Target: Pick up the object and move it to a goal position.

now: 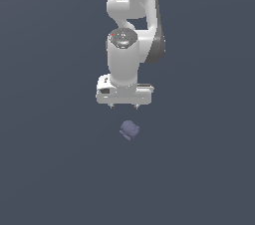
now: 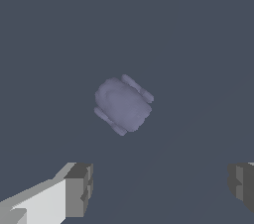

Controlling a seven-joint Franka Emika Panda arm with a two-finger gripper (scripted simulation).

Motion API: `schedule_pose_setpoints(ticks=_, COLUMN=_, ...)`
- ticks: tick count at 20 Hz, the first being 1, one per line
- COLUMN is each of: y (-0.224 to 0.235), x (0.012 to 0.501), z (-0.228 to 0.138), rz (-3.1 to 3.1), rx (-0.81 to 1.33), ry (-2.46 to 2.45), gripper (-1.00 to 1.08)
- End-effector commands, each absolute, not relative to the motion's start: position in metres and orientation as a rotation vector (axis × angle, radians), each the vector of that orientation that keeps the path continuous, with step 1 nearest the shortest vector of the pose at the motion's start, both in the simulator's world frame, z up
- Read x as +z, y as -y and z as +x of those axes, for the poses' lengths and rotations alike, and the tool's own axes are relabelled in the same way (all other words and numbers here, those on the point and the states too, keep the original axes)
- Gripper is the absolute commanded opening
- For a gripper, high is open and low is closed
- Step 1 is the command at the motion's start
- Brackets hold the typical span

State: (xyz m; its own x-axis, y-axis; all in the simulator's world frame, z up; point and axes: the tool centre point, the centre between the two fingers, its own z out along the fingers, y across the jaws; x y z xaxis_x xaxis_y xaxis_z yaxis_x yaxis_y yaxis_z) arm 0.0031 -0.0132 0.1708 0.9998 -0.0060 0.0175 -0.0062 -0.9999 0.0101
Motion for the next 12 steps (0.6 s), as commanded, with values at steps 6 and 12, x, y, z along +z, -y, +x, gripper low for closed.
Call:
schedule_pose_setpoints(ticks=6, y=0.0139, x=0.1709, z=0.0046, rz=3.120, rx=0.033, ry=-0.029, gripper=1.00)
schedule_pose_setpoints(ticks=12, y=0.0147, x=0.1712, z=0.0064, rz=3.105, rx=0.039, ry=-0.074, gripper=1.00)
